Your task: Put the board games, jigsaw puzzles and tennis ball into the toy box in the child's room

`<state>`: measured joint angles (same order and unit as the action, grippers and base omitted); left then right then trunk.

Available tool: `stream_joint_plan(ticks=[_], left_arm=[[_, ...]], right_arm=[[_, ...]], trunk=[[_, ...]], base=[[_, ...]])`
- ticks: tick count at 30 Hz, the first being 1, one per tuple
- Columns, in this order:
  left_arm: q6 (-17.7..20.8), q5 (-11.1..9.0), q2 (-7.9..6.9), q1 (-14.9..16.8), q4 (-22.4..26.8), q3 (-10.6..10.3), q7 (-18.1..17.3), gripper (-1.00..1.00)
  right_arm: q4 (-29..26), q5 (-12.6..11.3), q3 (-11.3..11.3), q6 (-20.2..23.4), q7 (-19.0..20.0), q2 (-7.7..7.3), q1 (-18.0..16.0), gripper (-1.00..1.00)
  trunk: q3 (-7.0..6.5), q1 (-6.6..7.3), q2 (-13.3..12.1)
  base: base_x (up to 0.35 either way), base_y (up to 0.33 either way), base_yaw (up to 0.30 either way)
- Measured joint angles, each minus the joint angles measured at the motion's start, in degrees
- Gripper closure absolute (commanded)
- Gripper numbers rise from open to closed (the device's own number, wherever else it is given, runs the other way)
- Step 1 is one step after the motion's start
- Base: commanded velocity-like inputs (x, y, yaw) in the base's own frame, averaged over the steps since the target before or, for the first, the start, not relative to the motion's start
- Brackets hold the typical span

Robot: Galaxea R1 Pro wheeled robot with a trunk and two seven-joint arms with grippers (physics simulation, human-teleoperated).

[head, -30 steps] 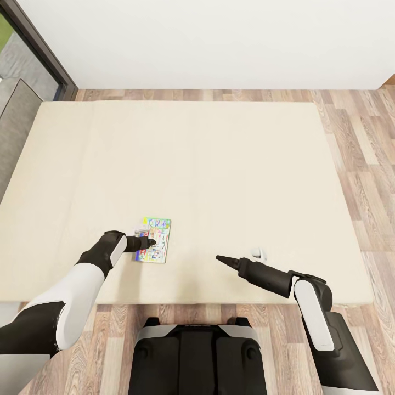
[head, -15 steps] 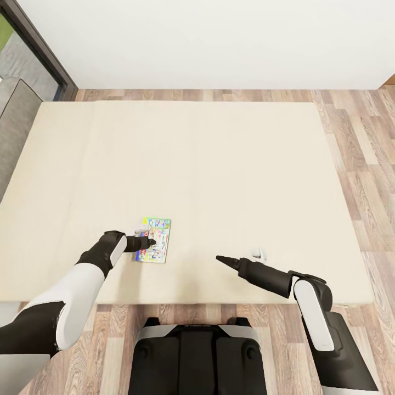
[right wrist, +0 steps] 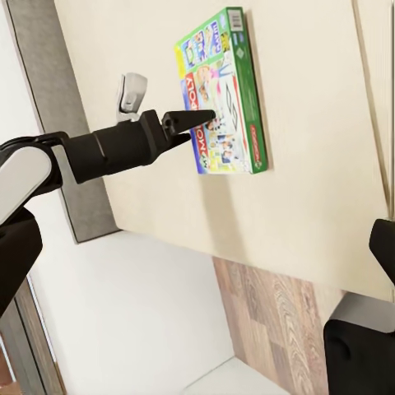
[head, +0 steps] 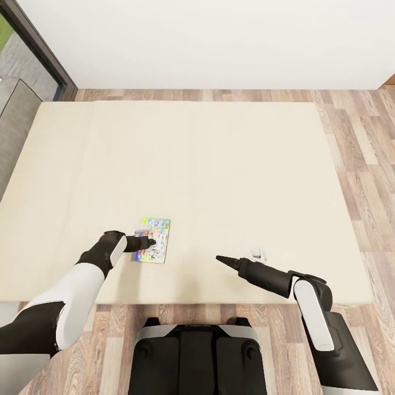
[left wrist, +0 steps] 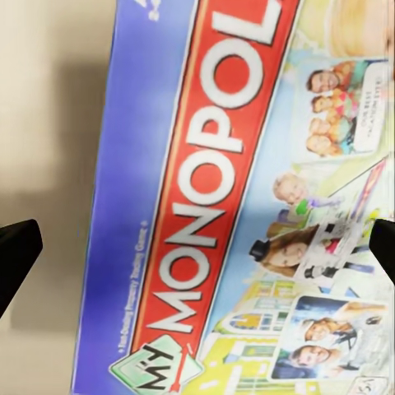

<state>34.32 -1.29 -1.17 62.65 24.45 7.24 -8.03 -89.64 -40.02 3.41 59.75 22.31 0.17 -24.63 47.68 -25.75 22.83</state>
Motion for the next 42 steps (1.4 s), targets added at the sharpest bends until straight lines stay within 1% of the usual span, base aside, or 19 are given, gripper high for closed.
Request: stream_joint_plan(ticks=[9,35,42], left_arm=[[-0.2,0.0,0.00,0.0,0.0,0.0,0.0,-1.00],[-0.2,0.0,0.00,0.0,0.0,0.0,0.0,-1.00],[-0.3,0.0,0.00,0.0,0.0,0.0,0.0,-1.00]], right_arm=[[0.0,0.0,0.0,0.0,0.0,0.01,0.0,-1.00],[0.0,0.0,-0.1,0.0,0.0,0.06,0.0,-1.00],[0.0,0.0,-0.1,0.0,0.0,0.07,0.0,-1.00]], trunk=[[0.00,0.00,0.0],[0.00,0.00,0.0],[0.00,0.00,0.0]], base=[[0.000,-0.151,0.000],[0.000,-0.007,0.000],[0.000,-0.141,0.000]])
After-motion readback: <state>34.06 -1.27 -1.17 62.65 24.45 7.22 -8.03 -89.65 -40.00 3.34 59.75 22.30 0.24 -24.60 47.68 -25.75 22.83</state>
